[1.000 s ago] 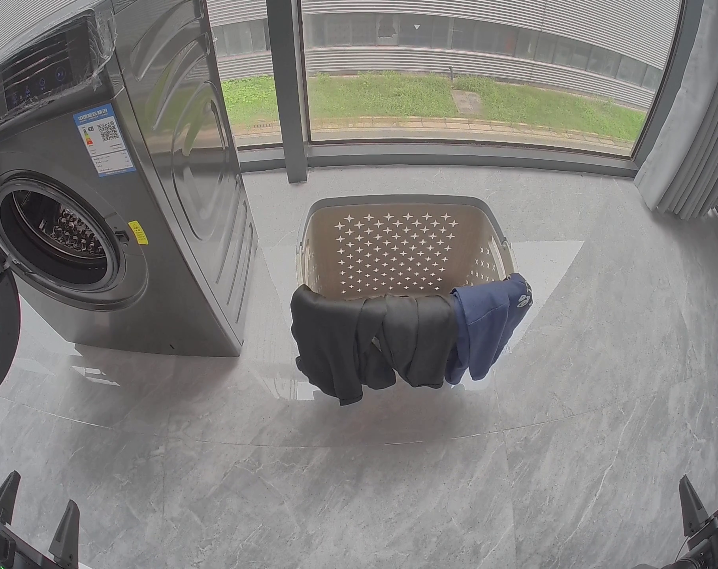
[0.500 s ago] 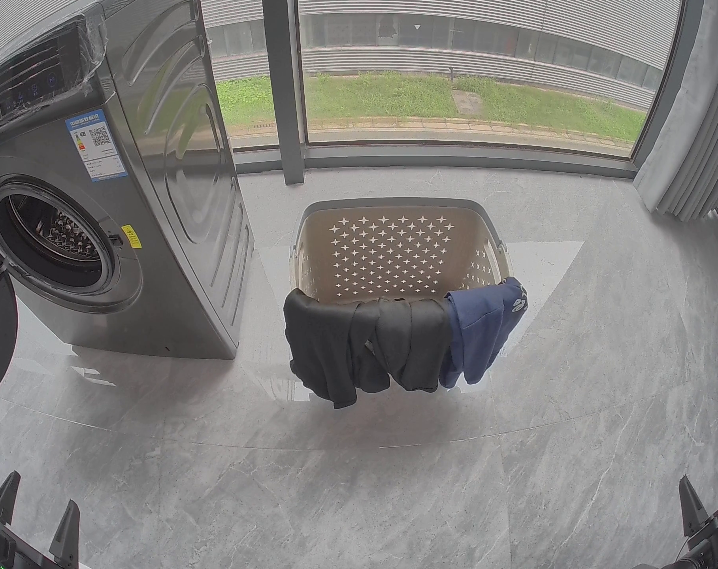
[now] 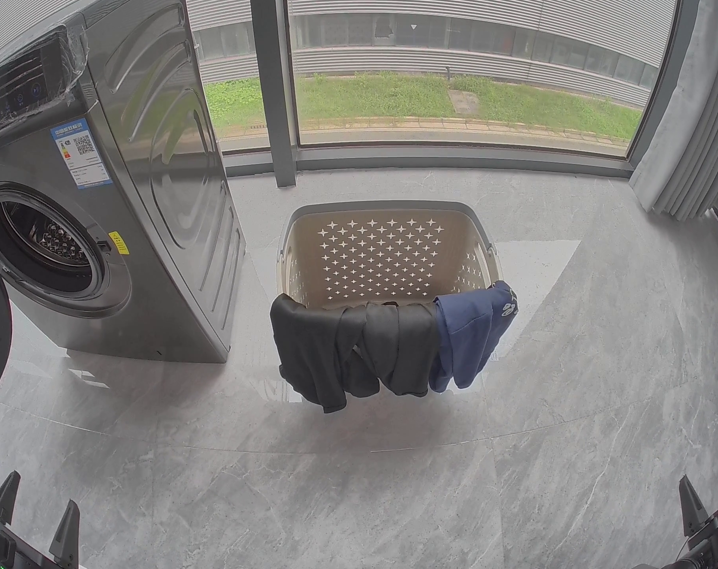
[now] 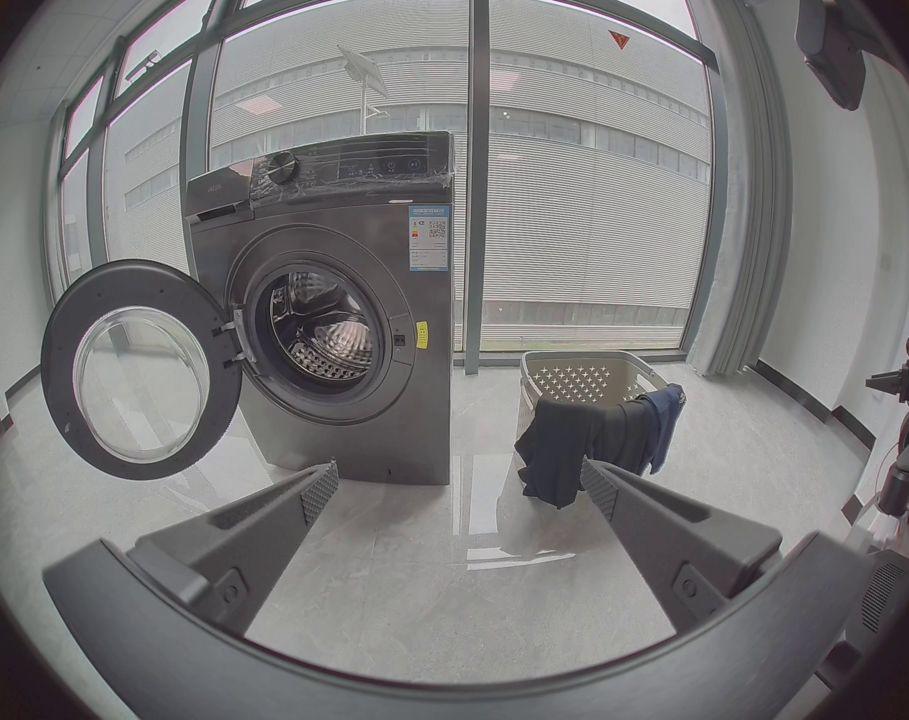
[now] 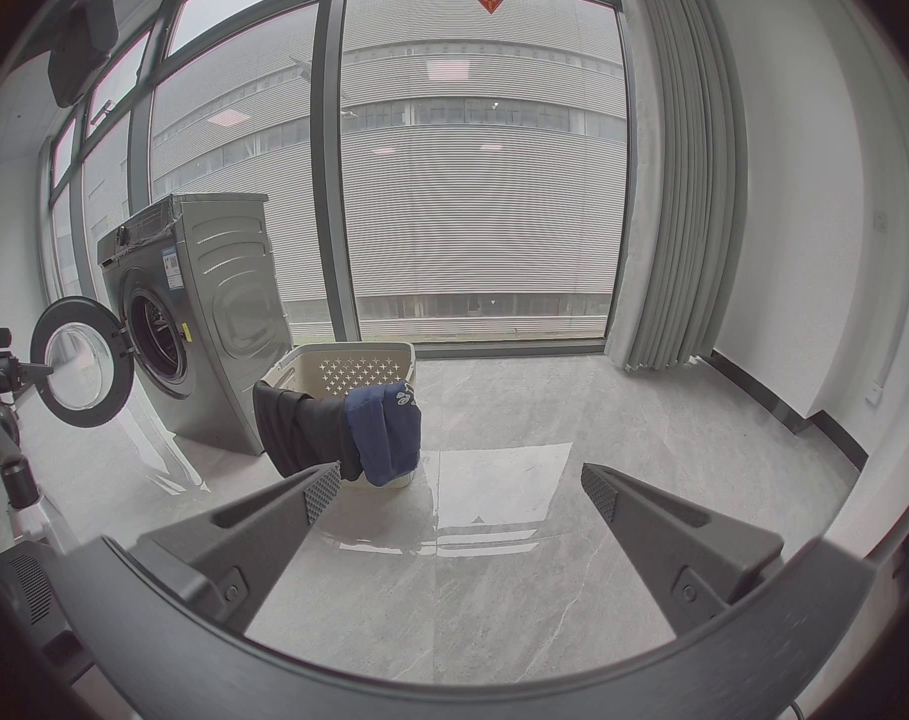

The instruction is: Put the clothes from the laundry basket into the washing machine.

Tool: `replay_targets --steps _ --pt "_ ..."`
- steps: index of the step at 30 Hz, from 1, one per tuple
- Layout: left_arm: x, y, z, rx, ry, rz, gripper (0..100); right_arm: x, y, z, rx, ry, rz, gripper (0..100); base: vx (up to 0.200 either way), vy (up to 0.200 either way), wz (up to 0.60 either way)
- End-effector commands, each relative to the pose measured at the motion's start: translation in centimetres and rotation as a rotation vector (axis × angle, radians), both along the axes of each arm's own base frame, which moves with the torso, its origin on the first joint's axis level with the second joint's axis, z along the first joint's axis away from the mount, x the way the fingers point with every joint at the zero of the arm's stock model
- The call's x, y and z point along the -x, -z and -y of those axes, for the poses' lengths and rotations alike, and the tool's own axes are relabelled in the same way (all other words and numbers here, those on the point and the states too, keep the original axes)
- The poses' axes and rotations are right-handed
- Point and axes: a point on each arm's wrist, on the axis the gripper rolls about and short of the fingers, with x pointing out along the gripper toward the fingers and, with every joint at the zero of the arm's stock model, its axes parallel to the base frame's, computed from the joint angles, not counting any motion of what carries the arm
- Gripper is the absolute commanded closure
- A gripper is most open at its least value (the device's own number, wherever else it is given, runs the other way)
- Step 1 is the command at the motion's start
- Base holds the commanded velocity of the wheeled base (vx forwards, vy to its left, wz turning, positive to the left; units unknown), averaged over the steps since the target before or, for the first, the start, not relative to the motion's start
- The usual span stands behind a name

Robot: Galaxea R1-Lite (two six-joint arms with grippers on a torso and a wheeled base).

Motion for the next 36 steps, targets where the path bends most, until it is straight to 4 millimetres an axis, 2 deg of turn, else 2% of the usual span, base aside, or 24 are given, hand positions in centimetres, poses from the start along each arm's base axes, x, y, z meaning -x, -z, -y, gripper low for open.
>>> replay_targets --steps 1,5,17,22,36 --pt "0.01 0.53 0.00 0.001 0.000 0.001 0 -0.09 0.41 0.00 0.001 -0.001 -0.012 0 0.200 0.000 0.00" --pt "0.01 0.53 0.00 -0.001 0.000 0.001 0 -0.09 0.41 0.00 0.001 -0.002 -0.012 0 0.200 0.000 0.00" --pt "0.01 0.53 0.00 0.001 0.000 0.001 0 -0.08 0.38 0.00 0.003 -0.002 -0.012 0 0.000 0.000 0.00" --pt "0.01 0.53 0.00 0.001 0.001 0.001 0 -0.09 0.38 0.00 0.003 0.001 -0.014 0 0.200 0.000 0.00" --pt "0.01 0.53 0.00 -0.001 0.001 0.001 0 -0.06 0.45 0.00 0.000 0.004 -0.008 0 0.000 0.000 0.00"
